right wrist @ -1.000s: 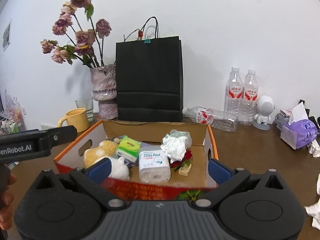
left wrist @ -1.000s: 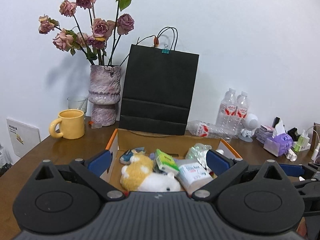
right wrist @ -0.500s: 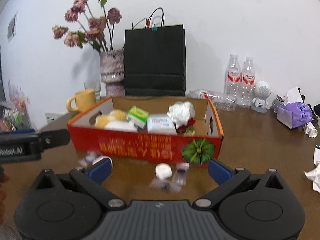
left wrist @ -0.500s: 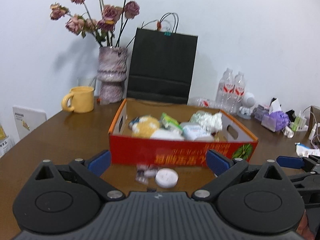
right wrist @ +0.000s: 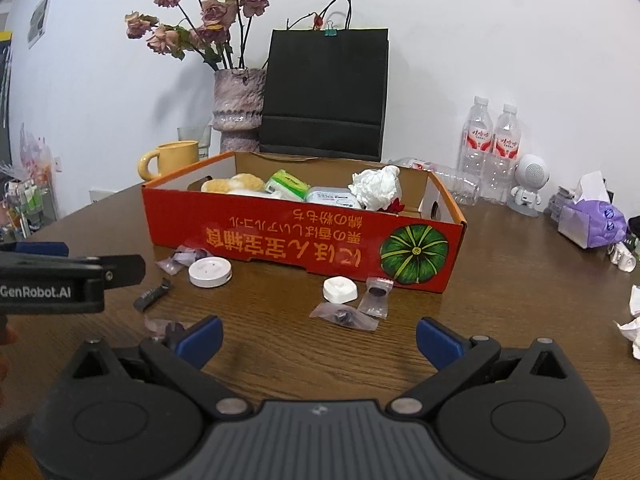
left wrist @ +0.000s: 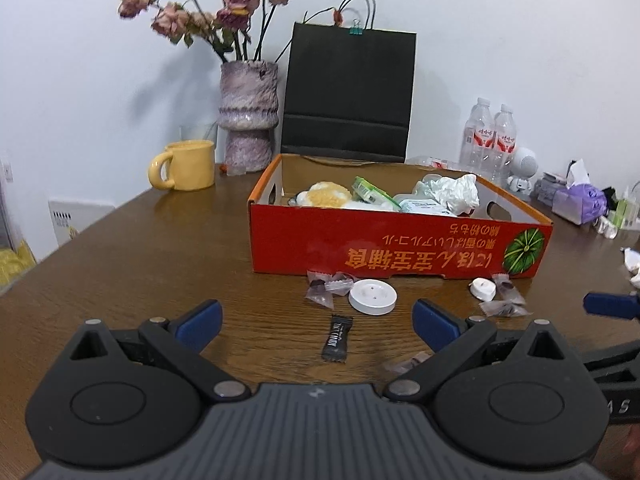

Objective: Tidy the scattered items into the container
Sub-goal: 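Move both tools back toward the white round lid and clear packet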

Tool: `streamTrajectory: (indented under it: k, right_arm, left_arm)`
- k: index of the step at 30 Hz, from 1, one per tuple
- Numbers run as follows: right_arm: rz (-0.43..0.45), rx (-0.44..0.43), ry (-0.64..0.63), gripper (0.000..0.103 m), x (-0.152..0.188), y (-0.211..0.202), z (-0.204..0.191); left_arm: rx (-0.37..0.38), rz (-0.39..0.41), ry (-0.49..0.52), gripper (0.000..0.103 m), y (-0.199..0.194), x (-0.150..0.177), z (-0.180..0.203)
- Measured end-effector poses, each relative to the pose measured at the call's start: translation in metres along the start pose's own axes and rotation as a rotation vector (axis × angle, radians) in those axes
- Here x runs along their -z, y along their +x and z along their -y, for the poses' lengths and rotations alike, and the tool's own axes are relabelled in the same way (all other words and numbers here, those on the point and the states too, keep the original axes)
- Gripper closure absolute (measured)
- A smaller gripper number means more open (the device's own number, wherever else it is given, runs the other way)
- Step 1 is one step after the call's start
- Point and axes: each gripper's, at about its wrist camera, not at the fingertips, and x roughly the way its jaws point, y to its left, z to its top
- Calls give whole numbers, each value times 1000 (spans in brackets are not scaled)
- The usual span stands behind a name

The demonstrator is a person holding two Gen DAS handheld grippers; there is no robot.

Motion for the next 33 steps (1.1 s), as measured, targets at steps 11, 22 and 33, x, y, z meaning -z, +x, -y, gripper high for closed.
streamTrajectory:
  k: [11,22,33]
  right_arm:
    - [13,13,13,0,0,-2,3]
    - [33,38,-28,0,1,-5,-4]
    - [31,40,14,0,1,-5,4]
  left_arm:
    - [-38,4,-19,0,1,0,0]
    - [-74,11,-41,0,-1,1,-4]
    - [-93,6,-35,0,-1,1,-3]
